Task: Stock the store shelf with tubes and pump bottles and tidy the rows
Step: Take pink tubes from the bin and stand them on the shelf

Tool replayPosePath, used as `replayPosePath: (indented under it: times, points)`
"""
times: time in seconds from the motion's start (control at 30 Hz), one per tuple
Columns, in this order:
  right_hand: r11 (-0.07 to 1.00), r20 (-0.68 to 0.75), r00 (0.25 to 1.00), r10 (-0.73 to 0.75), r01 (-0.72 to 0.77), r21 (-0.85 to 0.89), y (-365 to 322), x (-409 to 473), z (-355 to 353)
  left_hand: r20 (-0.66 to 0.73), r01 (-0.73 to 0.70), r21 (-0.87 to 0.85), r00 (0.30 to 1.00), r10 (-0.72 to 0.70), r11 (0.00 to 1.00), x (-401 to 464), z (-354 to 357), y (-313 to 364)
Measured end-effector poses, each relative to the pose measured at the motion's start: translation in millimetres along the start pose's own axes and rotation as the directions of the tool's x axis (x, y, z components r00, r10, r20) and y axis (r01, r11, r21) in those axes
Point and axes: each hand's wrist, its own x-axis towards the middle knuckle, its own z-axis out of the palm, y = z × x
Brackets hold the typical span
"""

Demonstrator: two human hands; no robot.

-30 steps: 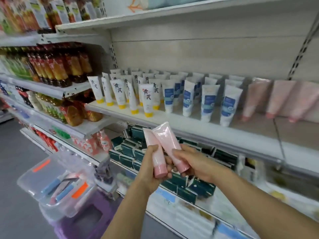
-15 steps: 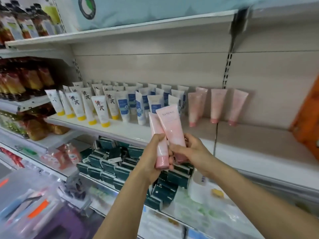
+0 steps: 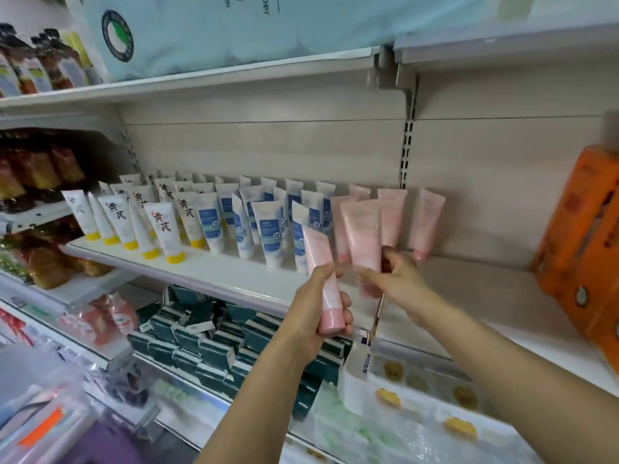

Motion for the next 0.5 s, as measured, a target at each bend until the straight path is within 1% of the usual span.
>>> replayPosePath:
  times: [0.13,0.2,0.27,0.37,0.5]
  points:
    - [0.999,-0.186,0.982,0.018,-0.012,0.034,3,32,-14,-0.038,-0.009,-0.016,0.999,0.009,1.0,6,0,0]
    - [1.0,-0.235,0.972,-0.003,-0.002,-0.018,8,47,-18,-0.049,-0.007,-0.03,0.999,0.005,1.0,10,-1,0]
    - [0.99,-0.259,0.965,-0.035,-0.002,-0.144,14,62,-18,-0.062,-0.008,-0.039,0.998,0.006,0.999,14,-1,-1]
    - [0.959,-0.242,0.969,-0.044,-0.027,-0.282,29,84,-17,-0.069,-0.01,-0.047,0.998,0.007,0.999,20,-1,-2]
    - [0.931,-0.215,0.975,-0.053,-0.03,-0.364,49,106,-18,-0.061,0.002,-0.044,0.998,-0.005,0.999,23,1,-1]
